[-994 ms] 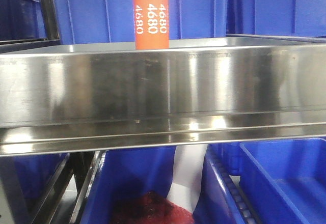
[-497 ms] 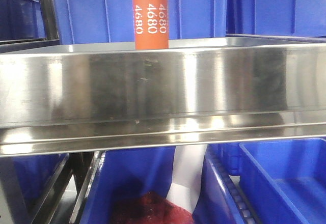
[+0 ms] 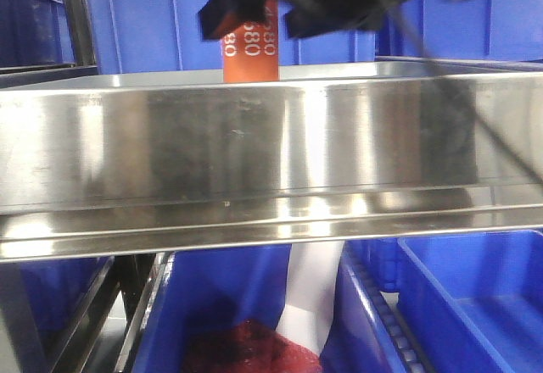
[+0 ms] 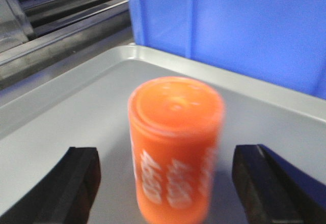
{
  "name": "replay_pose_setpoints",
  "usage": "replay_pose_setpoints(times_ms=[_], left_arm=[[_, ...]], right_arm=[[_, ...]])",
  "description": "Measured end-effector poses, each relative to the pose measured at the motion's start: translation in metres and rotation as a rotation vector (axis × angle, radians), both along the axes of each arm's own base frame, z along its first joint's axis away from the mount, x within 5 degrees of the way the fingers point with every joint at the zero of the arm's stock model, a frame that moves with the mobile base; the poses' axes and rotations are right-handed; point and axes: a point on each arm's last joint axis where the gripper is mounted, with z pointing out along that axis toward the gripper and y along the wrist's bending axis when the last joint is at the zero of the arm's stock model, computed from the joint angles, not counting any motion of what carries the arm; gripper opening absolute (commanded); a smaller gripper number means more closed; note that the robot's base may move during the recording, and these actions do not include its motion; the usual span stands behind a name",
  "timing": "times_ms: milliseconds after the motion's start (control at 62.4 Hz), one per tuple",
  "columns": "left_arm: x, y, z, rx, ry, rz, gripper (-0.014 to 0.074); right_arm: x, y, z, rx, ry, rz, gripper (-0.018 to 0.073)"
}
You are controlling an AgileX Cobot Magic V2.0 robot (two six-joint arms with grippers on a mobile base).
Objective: Grab orange capacitor from left shelf to right conveyor
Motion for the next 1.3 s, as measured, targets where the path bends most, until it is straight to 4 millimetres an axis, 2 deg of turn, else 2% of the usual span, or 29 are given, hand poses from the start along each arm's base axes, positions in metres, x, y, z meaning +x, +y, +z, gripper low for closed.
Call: replay_pose_setpoints(times_ms=[112, 176, 240, 321, 337, 401, 481, 689, 882, 946, 1154, 1298], left_arm=[[0.0, 0.0, 0.0, 0.0, 0.0, 0.0, -0.0105], [0.0, 0.0, 0.0, 0.0, 0.0, 0.0, -0.0105], [0.0, 0.0, 0.0, 0.0, 0.0, 0.0, -0.0105], [0.0, 0.0, 0.0, 0.0, 0.0, 0.0, -0.0105], [0.0, 0.0, 0.0, 0.0, 0.0, 0.0, -0.0105], [0.0, 0.0, 0.0, 0.0, 0.0, 0.0, -0.0105], [0.0, 0.0, 0.0, 0.0, 0.0, 0.0, -0.0105], [0.0, 0.0, 0.0, 0.0, 0.0, 0.0, -0.0105], [0.0, 0.0, 0.0, 0.0, 0.0, 0.0, -0.0105], [0.0, 0.0, 0.0, 0.0, 0.0, 0.0, -0.0105], [0.0, 0.0, 0.0, 0.0, 0.0, 0.0, -0.0105], [0.0, 0.0, 0.0, 0.0, 0.0, 0.0, -0.0105]], right_arm=[[0.01, 0.004, -0.01, 0.025, -0.014, 0.004, 0.0616], [0.016, 0.004, -0.018, 0.025, -0.008, -0.003, 0.0533], [0.021, 0.002, -0.024, 0.024, -0.003, -0.015, 0.0362], [0.024, 0.0, -0.027, 0.025, 0.001, -0.023, 0.003], [0.025, 0.0, -0.027, 0.027, 0.001, -0.026, 0.0024], [0.025, -0.001, -0.027, 0.029, -0.002, -0.027, 0.0093], [0.025, -0.001, -0.023, 0.043, -0.017, -0.024, 0.0046], [0.011, -0.009, 0.006, 0.086, -0.091, -0.017, 0.0054], [-0.034, -0.042, 0.044, 0.079, -0.166, -0.023, 0.0057], [-0.058, -0.06, 0.055, 0.074, -0.183, -0.041, 0.0057], [-0.127, -0.115, 0.069, 0.063, -0.236, -0.104, 0.0057], [-0.171, -0.151, 0.068, 0.065, -0.277, -0.156, 0.0057]])
